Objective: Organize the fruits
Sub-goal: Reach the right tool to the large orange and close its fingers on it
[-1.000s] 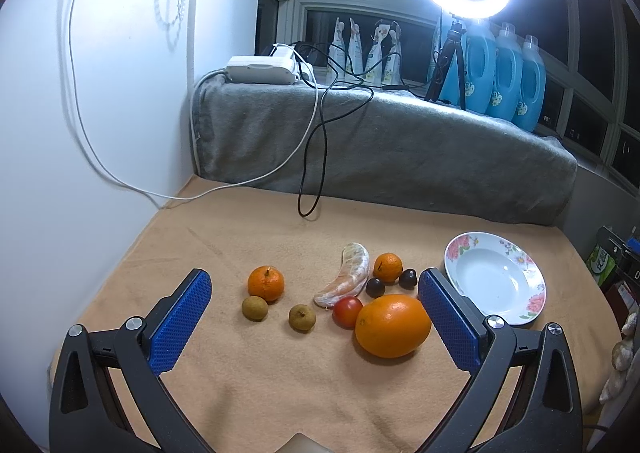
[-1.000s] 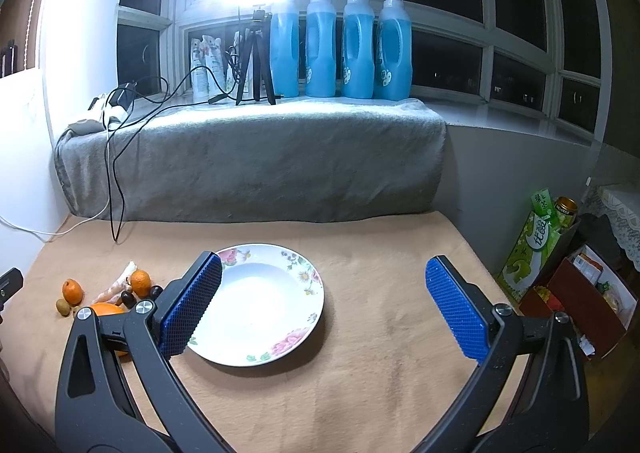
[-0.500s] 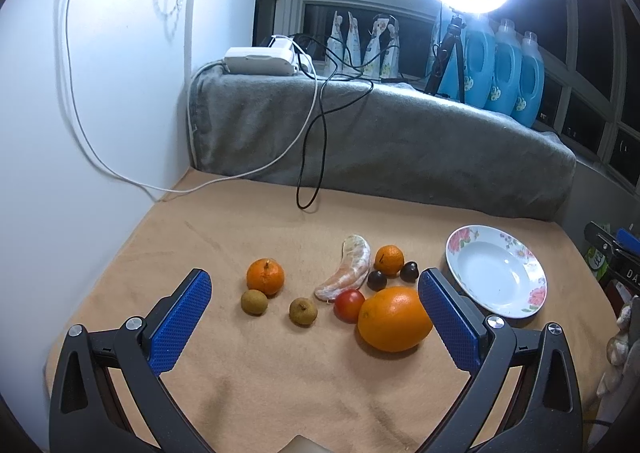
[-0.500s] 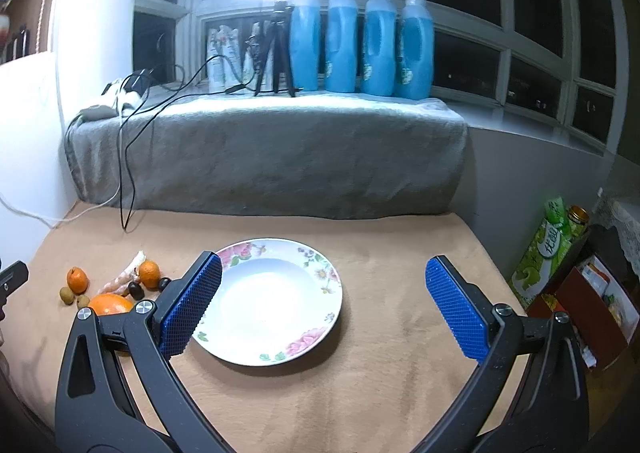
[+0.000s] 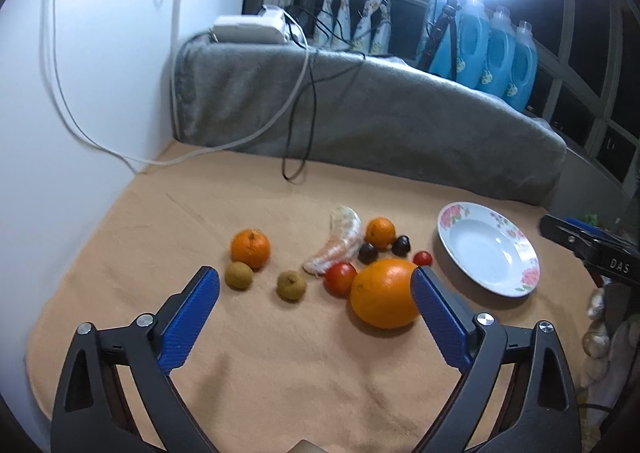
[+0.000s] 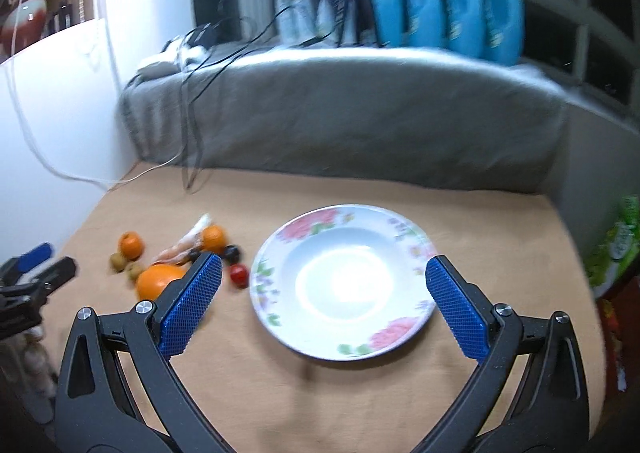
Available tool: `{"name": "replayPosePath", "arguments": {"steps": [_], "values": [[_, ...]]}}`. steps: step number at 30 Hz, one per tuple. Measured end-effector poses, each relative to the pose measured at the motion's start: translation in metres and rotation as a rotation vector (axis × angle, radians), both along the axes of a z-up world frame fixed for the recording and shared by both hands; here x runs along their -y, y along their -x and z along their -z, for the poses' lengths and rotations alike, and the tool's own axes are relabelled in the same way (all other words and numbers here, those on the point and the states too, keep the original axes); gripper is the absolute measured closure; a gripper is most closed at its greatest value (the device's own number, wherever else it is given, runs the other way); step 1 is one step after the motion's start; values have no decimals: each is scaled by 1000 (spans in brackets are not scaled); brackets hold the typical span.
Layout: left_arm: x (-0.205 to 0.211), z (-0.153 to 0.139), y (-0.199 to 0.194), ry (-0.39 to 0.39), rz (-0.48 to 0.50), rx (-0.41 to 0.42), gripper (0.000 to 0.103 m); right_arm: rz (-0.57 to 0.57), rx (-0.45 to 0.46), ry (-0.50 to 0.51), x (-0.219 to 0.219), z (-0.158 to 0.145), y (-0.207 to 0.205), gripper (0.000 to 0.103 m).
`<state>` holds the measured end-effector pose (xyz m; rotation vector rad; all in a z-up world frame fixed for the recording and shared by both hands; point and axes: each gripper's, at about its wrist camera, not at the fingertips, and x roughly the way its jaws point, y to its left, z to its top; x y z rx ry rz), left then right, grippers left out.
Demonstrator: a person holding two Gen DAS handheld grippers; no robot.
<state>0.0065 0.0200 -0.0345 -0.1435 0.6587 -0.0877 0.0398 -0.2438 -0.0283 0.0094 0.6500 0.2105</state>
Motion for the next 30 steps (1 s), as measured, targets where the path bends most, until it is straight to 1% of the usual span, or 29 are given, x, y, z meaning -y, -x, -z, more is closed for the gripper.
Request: {"name": "replayPosePath", "arguments": {"steps": [2,5,8,11,15,20,25,27,30], "values": [[1,4,0,21,23,-16,14,-64,-44,-32,-7,4,-6,0],[4,11,-1,53,53,-39,16,-171,-128,-110,-16,12,-14,0],[8,16,-4,85,86,-59,20,-242,-217,-185,-25,23,-25,0],[12,21,-7,101,112,-77,22,-286,-281,-233,-33,32,-33,1],[17,28,-14,133,150,-115,26,-328,-347,-262,-46,43,-44,9],[21,33,-21,146,179,-140,28,-377,-422,-293,-61,54,-58,11],[24,41,-30,160,202,-166,31,-413,-472,-322,-75,61,-67,15],[24,42,-32,168,208,-172,32,-423,-489,-325,-81,64,-70,19],[23,45,-35,186,215,-182,33,-433,-516,-333,-88,71,-74,20]]}}
